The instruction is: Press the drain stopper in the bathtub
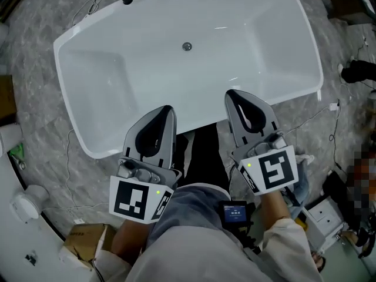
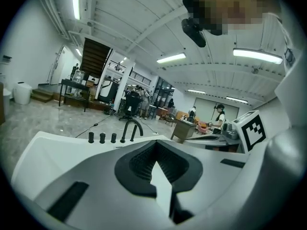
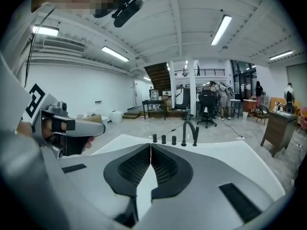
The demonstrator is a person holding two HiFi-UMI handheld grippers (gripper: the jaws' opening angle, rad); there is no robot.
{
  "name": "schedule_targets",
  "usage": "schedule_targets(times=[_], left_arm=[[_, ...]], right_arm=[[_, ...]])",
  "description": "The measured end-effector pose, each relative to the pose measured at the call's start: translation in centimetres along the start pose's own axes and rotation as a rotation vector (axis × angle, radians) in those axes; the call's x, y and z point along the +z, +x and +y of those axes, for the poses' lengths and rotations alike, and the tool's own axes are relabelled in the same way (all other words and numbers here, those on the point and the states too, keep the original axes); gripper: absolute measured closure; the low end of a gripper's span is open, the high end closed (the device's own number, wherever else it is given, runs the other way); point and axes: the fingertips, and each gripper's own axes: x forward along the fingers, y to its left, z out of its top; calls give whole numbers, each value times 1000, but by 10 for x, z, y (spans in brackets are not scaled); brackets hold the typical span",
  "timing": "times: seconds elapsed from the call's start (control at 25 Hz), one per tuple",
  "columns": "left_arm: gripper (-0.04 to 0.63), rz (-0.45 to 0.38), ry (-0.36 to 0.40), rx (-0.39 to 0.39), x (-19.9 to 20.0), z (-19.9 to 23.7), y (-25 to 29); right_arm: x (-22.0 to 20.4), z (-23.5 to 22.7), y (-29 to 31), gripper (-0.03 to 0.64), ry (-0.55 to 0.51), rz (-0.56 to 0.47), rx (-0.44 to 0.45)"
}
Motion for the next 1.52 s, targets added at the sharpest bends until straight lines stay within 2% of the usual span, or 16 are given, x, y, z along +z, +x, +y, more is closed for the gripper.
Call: schedule_targets(times=[0.2, 0.4, 0.6, 0.76, 0.92, 1.08, 1.32, 1.44, 1.52], left_arm=[[598, 17, -12, 33, -34, 8, 31], [598, 42, -46, 74, -80, 18, 65], [598, 85, -67, 97, -134, 29, 96], [598, 141, -117, 101, -169, 33, 121], [598, 130, -79, 101, -196, 53, 153], [598, 163, -31, 102, -228, 81, 192], [598, 257, -118, 170, -296, 134, 251], [598, 275, -147, 191, -314, 149, 273], [598, 268, -134, 190, -323, 157, 282]], right_arm=[[-50, -29, 52, 598, -28, 52, 27], [-118, -62, 114, 598, -30, 125, 64], [-186, -82, 178, 598, -35, 215, 96], [-230, -92, 225, 598, -42, 269, 127], [-275, -103, 273, 598, -41, 318, 141], [-287, -107, 304, 598, -61, 307, 157], [-321, -123, 344, 598, -87, 305, 173], [-328, -128, 357, 598, -94, 310, 183], [-333, -130, 361, 598, -108, 318, 186]])
